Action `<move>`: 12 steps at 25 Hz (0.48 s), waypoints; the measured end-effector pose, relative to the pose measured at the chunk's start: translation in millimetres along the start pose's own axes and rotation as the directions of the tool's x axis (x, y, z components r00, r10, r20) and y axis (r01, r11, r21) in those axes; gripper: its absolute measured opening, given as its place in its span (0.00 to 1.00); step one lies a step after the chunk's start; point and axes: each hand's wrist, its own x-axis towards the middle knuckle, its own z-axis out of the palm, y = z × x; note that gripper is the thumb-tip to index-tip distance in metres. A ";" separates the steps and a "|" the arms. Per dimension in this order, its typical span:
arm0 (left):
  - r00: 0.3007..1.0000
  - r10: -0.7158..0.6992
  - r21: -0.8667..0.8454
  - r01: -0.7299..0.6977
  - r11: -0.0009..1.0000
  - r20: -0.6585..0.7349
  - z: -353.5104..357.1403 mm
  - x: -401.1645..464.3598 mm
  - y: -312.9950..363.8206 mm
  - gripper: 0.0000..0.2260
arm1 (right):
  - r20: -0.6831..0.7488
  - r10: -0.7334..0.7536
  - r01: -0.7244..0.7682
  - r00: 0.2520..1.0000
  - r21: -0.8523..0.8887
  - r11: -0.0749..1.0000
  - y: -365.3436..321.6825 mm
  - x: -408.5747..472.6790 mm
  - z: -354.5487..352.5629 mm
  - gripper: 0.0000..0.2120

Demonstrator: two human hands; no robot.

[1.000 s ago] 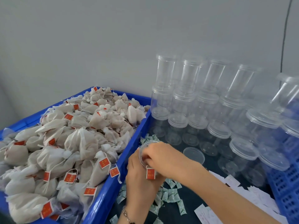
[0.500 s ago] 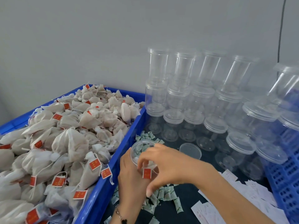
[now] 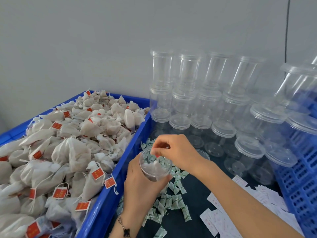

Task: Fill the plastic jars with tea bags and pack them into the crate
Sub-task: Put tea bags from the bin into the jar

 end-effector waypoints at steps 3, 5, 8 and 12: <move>1.000 0.003 -0.032 -0.003 0.999 -0.024 1.2 -0.9 -1.7 0.46 | -0.166 -0.061 0.054 0.984 -0.046 0.997 11.0 2.6 -3.9 0.15; 0.999 -0.021 -0.059 0.018 0.998 -0.049 1.9 0.1 -5.6 0.46 | -0.218 0.067 -0.094 0.974 -0.117 0.989 36.6 3.8 -2.3 0.10; 0.996 -0.036 -0.087 0.029 0.996 -0.080 3.5 1.5 -10.4 0.44 | 0.111 0.361 -0.258 0.926 -0.513 0.819 88.0 -9.6 29.1 0.12; 0.997 -0.048 -0.094 0.042 0.995 -0.066 5.2 2.0 -11.1 0.45 | 0.038 0.276 -0.186 0.960 -0.650 0.736 123.2 -29.8 66.4 0.10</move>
